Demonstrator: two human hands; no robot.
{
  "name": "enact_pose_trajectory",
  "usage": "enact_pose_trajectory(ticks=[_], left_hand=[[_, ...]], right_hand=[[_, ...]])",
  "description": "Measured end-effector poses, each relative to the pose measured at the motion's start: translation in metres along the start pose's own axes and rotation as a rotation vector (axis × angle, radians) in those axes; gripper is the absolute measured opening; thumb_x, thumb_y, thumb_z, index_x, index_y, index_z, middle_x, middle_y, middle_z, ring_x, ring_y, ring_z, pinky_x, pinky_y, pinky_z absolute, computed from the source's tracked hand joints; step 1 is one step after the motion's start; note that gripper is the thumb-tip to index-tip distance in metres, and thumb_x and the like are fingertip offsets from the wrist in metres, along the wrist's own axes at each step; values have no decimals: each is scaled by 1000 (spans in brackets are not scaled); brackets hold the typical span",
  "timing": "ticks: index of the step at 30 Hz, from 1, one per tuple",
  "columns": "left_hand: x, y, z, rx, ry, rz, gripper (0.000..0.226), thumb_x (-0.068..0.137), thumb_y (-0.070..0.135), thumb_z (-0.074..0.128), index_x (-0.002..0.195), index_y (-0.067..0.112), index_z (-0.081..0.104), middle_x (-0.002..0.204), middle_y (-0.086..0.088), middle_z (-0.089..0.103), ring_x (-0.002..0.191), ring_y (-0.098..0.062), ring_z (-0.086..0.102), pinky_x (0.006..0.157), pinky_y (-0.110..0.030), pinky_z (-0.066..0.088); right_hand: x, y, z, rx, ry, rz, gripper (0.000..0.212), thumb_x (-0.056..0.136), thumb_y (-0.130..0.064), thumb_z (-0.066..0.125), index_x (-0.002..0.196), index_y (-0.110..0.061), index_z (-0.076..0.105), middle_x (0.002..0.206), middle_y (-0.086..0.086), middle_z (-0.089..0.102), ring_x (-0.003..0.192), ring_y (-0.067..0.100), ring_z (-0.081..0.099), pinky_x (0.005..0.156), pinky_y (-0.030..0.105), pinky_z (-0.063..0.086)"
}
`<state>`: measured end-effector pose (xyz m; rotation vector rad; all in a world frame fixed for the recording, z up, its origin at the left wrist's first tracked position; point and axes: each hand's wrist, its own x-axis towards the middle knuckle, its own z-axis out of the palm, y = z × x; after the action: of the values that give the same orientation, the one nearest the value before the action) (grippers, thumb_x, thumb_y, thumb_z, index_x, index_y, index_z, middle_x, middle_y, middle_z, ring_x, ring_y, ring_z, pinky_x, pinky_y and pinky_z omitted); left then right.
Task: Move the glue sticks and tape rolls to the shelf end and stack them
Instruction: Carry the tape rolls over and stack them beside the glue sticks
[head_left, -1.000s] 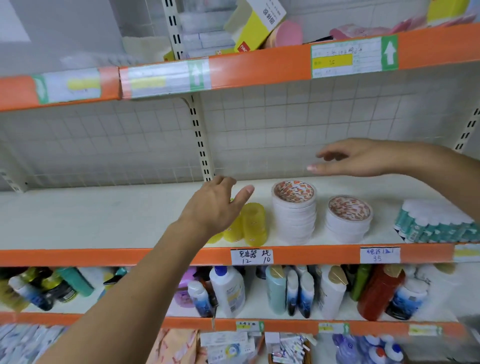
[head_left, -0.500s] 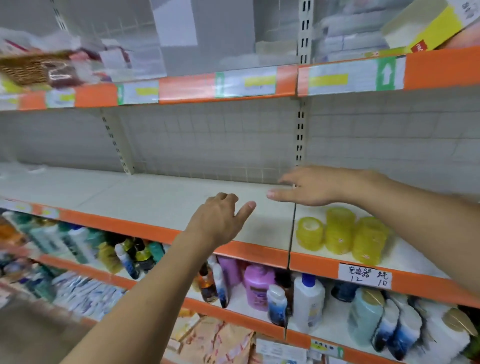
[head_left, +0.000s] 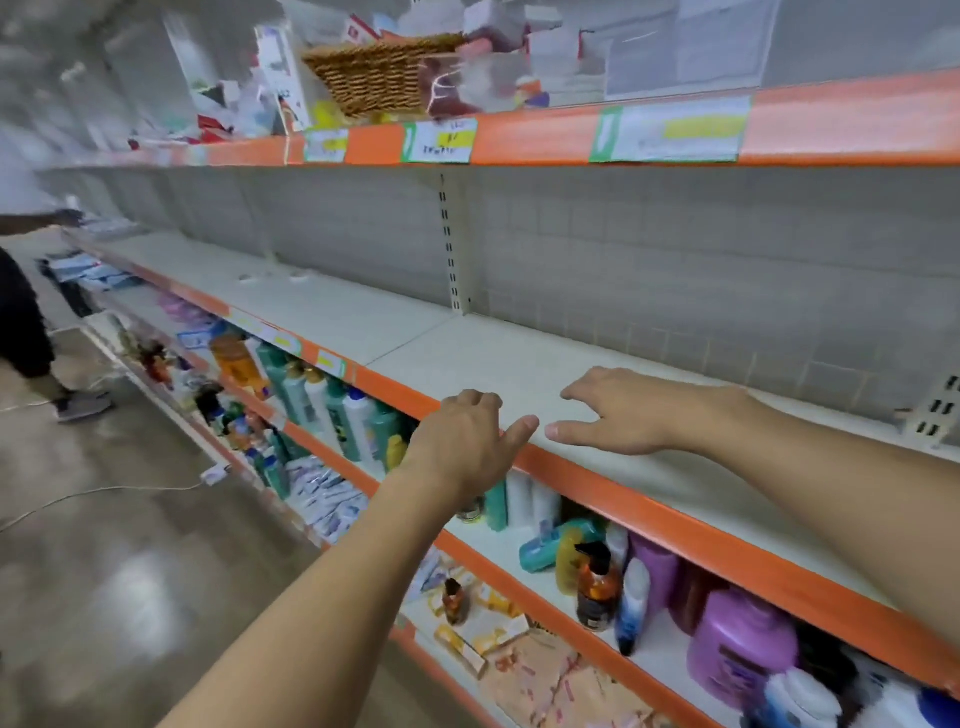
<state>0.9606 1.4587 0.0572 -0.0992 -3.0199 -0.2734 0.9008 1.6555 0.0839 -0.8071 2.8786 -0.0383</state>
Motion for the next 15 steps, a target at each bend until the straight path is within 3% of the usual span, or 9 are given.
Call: enact_pose_trajectory(ticks=[15], left_hand=[[112, -244, -31, 173, -8, -252, 64, 99, 59, 34, 137, 9, 44, 139, -13, 48, 129, -30, 43, 101, -42, 40]], right_hand=[[285, -153, -11, -22, 37, -324, 77, 94, -66, 43, 154, -20, 31, 155, 9, 33, 141, 28, 33, 114, 41, 32]])
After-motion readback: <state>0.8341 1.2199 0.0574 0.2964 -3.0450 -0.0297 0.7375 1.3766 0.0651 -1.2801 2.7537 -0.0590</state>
